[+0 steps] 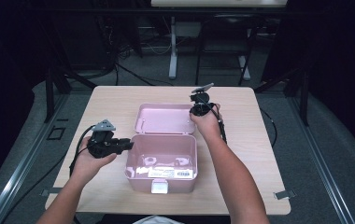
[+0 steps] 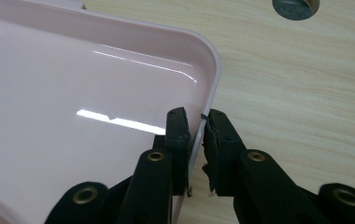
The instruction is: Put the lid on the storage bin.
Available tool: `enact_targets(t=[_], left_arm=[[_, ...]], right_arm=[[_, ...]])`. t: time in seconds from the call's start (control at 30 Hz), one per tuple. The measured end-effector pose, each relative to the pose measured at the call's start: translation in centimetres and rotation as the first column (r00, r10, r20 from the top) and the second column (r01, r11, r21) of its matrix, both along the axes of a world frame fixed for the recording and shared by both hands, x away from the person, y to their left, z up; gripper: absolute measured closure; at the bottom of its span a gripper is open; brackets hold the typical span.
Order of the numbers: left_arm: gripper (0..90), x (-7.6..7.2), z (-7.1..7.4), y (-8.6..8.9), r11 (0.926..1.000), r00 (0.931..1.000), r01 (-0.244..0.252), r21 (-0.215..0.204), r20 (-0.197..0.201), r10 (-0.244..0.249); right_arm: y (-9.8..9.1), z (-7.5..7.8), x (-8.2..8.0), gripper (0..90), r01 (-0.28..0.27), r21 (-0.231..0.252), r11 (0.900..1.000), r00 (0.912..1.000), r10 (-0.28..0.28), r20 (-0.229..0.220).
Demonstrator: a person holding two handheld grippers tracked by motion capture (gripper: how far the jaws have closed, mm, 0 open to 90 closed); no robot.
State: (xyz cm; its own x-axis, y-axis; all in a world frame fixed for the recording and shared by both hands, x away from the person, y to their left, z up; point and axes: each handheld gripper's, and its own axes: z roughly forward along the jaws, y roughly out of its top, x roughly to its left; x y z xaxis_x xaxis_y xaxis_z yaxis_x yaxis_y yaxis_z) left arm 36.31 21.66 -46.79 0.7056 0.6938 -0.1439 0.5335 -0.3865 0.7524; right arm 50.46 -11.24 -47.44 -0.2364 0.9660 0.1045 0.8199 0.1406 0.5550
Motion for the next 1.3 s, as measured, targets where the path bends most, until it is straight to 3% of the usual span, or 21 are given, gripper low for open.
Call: enact_targets(t=[1.3], left_arm=[[73.4,-0.04,-0.01,-0.1,1.0,1.0,-0.006,0.0,0.003,0.006]], right_arm=[[-0.17,1.03,-0.62,81.7,0.004,0.02,0.9998,0.9992,-0.005,0.039]])
